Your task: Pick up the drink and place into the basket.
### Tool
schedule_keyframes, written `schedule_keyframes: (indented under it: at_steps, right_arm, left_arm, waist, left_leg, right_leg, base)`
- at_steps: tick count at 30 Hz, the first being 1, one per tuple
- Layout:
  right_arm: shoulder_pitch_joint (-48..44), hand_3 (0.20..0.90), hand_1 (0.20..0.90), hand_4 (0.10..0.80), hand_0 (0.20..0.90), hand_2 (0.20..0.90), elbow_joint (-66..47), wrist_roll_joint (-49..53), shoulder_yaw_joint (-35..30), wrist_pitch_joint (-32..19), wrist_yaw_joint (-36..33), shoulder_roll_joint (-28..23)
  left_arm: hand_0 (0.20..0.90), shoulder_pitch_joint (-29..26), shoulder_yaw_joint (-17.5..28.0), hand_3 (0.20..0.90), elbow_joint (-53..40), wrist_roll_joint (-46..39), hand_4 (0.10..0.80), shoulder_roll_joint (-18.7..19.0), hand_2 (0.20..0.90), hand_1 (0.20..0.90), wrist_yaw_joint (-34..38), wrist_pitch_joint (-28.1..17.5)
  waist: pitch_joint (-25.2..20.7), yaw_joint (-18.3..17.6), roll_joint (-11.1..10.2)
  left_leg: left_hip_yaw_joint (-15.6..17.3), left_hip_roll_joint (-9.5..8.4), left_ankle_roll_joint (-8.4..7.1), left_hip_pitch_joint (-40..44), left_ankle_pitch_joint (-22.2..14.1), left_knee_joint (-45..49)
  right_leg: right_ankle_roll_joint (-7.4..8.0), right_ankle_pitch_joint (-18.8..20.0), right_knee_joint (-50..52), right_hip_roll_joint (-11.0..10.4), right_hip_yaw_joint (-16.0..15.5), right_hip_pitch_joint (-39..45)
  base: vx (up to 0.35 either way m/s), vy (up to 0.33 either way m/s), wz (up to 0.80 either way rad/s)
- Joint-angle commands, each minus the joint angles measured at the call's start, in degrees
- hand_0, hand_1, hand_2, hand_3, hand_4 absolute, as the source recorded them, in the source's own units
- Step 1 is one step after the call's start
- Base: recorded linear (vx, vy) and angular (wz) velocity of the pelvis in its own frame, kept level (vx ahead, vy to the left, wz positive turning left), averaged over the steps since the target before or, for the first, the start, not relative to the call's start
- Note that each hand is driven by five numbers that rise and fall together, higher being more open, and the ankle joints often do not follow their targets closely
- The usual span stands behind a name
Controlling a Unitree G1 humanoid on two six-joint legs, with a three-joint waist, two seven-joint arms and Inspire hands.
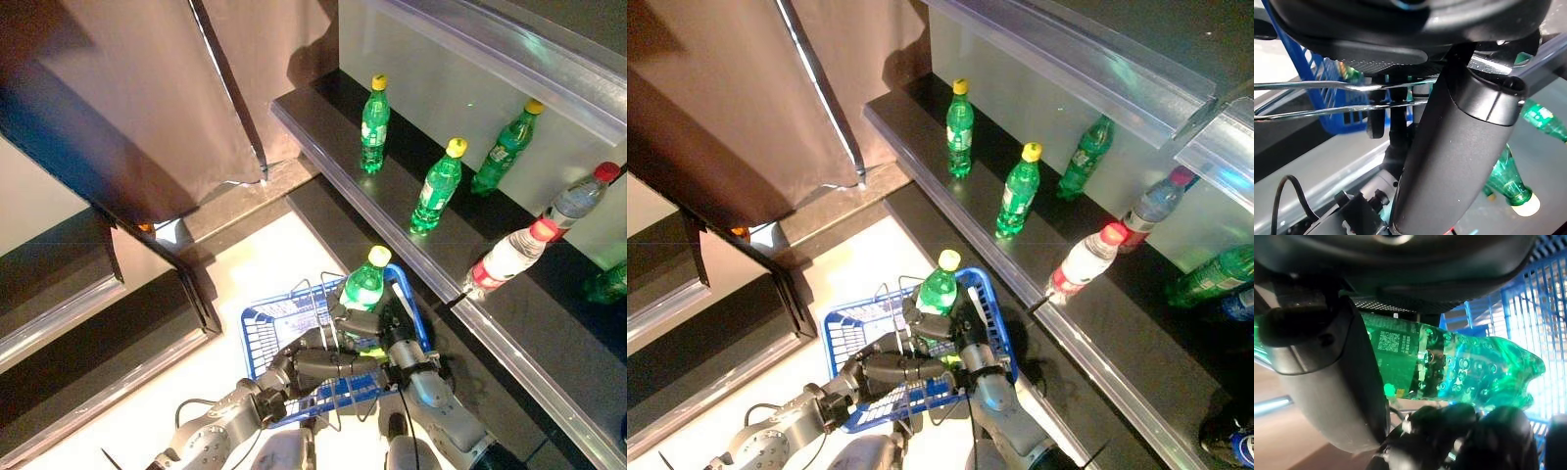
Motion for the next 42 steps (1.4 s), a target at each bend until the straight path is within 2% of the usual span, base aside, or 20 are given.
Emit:
schedule_keyframes:
  at_steps: [1, 5, 7, 8, 10, 14, 19, 23, 31, 36, 42]
  right_arm:
    - [-6.0, 0.200, 0.300, 0.100, 0.300, 0.300, 1.1, -1.8, 1.9, -7.3, 1.1, 5.5]
    - [-6.3, 0.200, 0.300, 0.100, 0.300, 0.300, 5.2, -1.6, 1.5, -8.2, 1.9, 6.8]
    - [-6.5, 0.200, 0.300, 0.100, 0.300, 0.300, 7.1, 1.7, 1.4, -8.0, 3.1, 7.9]
    - [-6.3, 0.200, 0.300, 0.100, 0.300, 0.300, 8.2, 7.1, 1.2, -7.1, 4.4, 8.7]
    - [-4.4, 0.200, 0.300, 0.100, 0.300, 0.300, 12.9, 27.1, -1.2, -2.3, 10.3, 12.0]
    - [-3.3, 0.200, 0.300, 0.100, 0.300, 0.300, 18.7, 38.0, -3.2, 0.9, 15.5, 15.2]
    - [-4.3, 0.200, 0.300, 0.100, 0.300, 0.300, 20.5, 35.8, -2.8, 3.8, 17.0, 15.9]
    - [-5.4, 0.200, 0.300, 0.100, 0.300, 0.300, 22.6, 35.0, -2.7, 6.5, 20.7, 15.7]
    - [-5.7, 0.200, 0.300, 0.100, 0.300, 0.300, 23.4, 35.2, -2.5, 7.3, 24.9, 15.1]
    - [-6.5, 0.200, 0.300, 0.100, 0.300, 0.300, 22.9, 35.8, -2.1, 7.0, 24.0, 15.3]
    - [-6.7, 0.200, 0.300, 0.100, 0.300, 0.300, 24.0, 41.0, -2.4, 10.2, 21.3, 16.5]
  left_arm:
    - [0.300, -10.5, 0.9, 0.200, -16.3, -3.9, 0.100, -4.9, 0.300, 0.300, -16.0, -13.6]
    - [0.300, -12.1, 1.1, 0.200, -17.8, -7.0, 0.100, -4.9, 0.300, 0.300, -17.0, -13.1]
    - [0.300, -13.3, 0.9, 0.200, -17.8, -8.2, 0.100, -5.9, 0.300, 0.300, -16.0, -12.1]
    - [0.300, -13.8, 0.9, 0.200, -17.5, -8.2, 0.100, -6.4, 0.300, 0.300, -15.9, -12.0]
    - [0.300, -14.2, 0.9, 0.200, -16.7, -7.2, 0.100, -7.5, 0.300, 0.300, -16.5, -11.8]
    - [0.300, -14.9, 0.9, 0.200, -17.6, -7.4, 0.100, -7.5, 0.300, 0.300, -15.9, -11.3]
    - [0.300, -14.1, 1.6, 0.200, -18.8, -8.7, 0.100, -7.8, 0.300, 0.300, -16.3, -8.8]
    - [0.300, -13.0, 1.5, 0.200, -19.0, -9.4, 0.100, -8.7, 0.300, 0.300, -16.9, -6.4]
    - [0.300, -11.1, 1.3, 0.200, -19.1, -10.7, 0.100, -9.4, 0.300, 0.300, -17.8, -2.8]
    - [0.300, -9.5, 0.3, 0.200, -18.3, -13.4, 0.100, -10.4, 0.300, 0.300, -18.6, 1.8]
    - [0.300, -8.9, -1.8, 0.200, -17.0, -13.7, 0.100, -11.8, 0.300, 0.300, -20.0, 4.7]
  waist:
    - [-5.9, 1.1, 0.0]
    - [-5.6, 1.3, 0.0]
    - [-5.7, 1.4, 0.0]
    - [-5.8, 1.4, -0.1]
    - [-5.7, 1.3, -0.2]
    - [-5.5, 1.5, 0.2]
    - [-5.8, 2.3, 0.5]
    - [-6.6, 2.9, 0.7]
    - [-7.6, 3.8, 0.8]
    - [-8.3, 4.1, 0.8]
    - [-8.8, 3.8, 0.9]
  left_leg:
    - [-2.3, -2.99, 3.00, -1.4, -5.4, 5.0]
    - [-2.7, -3.14, 3.04, -1.4, -5.3, 4.6]
    - [-2.9, -3.26, 3.08, -1.4, -5.2, 4.5]
    - [-3.0, -3.31, 3.09, -1.5, -5.1, 4.5]
    - [-3.0, -3.36, 3.11, -1.4, -5.1, 4.4]
    - [-3.2, -3.34, 3.17, -1.2, -5.0, 4.2]
    - [-3.8, -3.50, 3.10, -1.2, -4.7, 4.2]
    - [-4.2, -3.61, 3.00, -1.0, -4.6, 4.4]
    - [-5.1, -3.78, 3.10, -0.5, -4.4, 4.5]
    - [-5.4, -3.81, 3.19, 0.0, -4.5, 5.0]
    - [-5.1, -3.62, 3.39, 0.9, -4.7, 4.9]
  right_leg:
    - [-3.10, 3.1, 0.3, 0.7, -0.3, -3.9]
    - [-3.21, 3.2, 0.1, 0.6, -0.7, -3.8]
    - [-3.25, 3.2, 0.2, 0.6, -0.8, -3.9]
    - [-3.29, 3.2, 0.2, 0.6, -0.8, -3.9]
    - [-3.45, 3.2, 0.3, 0.7, -0.8, -4.0]
    - [-3.64, 3.2, 0.3, 0.7, -1.1, -3.8]
    - [-3.94, 3.4, 0.4, 0.6, -1.5, -3.7]
    - [-4.10, 3.4, 0.3, 0.3, -2.0, -3.1]
    - [-4.18, 3.4, 0.2, 0.2, -2.8, -2.2]
    - [-4.21, 3.5, 0.4, 0.1, -2.8, -1.7]
    - [-4.11, 3.6, 0.6, 0.1, -2.5, -1.0]
  base:
    - [-0.021, 0.007, 0.04]
    - [-0.020, 0.005, 0.08]
    - [-0.001, -0.002, 0.07]
    - [0.005, -0.009, 0.04]
    - [0.012, -0.010, 0.05]
    - [0.000, 0.001, 0.07]
    - [0.034, 0.010, 0.05]
    - [0.080, 0.012, 0.10]
    - [0.072, -0.005, 0.07]
    - [0.088, 0.000, 0.06]
    - [0.075, 0.004, 0.00]
